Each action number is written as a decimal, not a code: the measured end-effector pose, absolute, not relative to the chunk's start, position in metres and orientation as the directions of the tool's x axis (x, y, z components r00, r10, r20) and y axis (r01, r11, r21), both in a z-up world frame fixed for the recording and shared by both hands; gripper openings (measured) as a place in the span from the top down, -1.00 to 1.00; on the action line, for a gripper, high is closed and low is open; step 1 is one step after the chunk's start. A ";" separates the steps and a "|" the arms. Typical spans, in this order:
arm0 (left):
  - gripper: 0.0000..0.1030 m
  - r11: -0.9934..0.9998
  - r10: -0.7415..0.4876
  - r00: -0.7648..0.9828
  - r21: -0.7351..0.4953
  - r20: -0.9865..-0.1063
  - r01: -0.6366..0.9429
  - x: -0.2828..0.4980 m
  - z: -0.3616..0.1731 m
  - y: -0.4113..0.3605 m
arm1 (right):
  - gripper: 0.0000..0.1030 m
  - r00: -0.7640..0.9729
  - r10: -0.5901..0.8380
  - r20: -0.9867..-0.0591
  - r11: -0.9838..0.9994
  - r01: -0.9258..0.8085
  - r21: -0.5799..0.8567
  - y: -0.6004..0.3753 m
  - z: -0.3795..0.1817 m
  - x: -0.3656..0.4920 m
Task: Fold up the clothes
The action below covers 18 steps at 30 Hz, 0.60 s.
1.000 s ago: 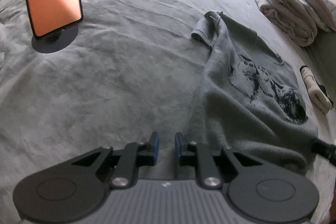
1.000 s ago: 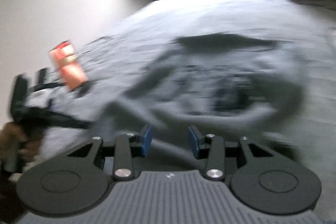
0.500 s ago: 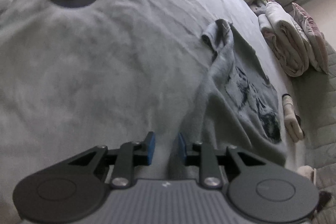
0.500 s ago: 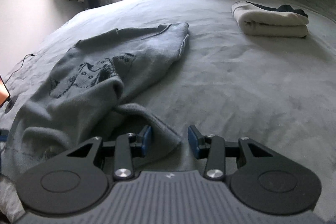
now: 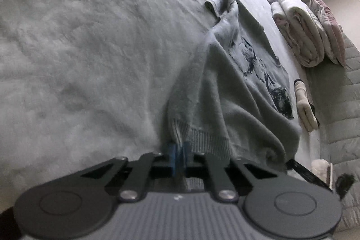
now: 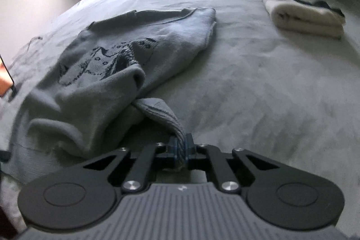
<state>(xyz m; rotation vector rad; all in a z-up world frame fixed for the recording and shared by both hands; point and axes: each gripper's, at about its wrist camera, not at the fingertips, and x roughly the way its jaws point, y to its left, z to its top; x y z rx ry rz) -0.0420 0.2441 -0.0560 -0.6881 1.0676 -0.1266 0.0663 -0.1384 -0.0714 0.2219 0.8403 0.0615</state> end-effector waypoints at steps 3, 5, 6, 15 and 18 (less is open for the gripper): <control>0.93 0.795 -0.401 0.504 -0.564 -0.765 -0.225 -0.047 -0.048 0.242 | 0.89 0.667 0.174 -0.725 0.956 0.062 0.286 -0.151 -0.062 0.052; 0.93 0.803 -0.396 0.513 -0.558 -0.761 -0.208 -0.052 -0.039 0.241 | 0.89 0.672 0.198 -0.714 0.941 0.074 0.331 -0.161 -0.052 0.039; 0.93 0.807 -0.397 0.519 -0.557 -0.757 -0.197 -0.054 -0.035 0.242 | 0.89 0.675 0.211 -0.707 0.933 0.078 0.352 -0.166 -0.047 0.032; 0.93 0.809 -0.452 0.537 -0.581 -0.712 -0.090 -0.075 0.001 0.238 | 0.89 0.670 0.312 -0.674 0.848 0.123 0.515 -0.200 -0.003 -0.030; 0.93 0.819 -0.460 0.529 -0.571 -0.713 -0.059 -0.081 0.007 0.234 | 0.89 0.671 0.329 -0.664 0.839 0.114 0.532 -0.203 0.007 -0.047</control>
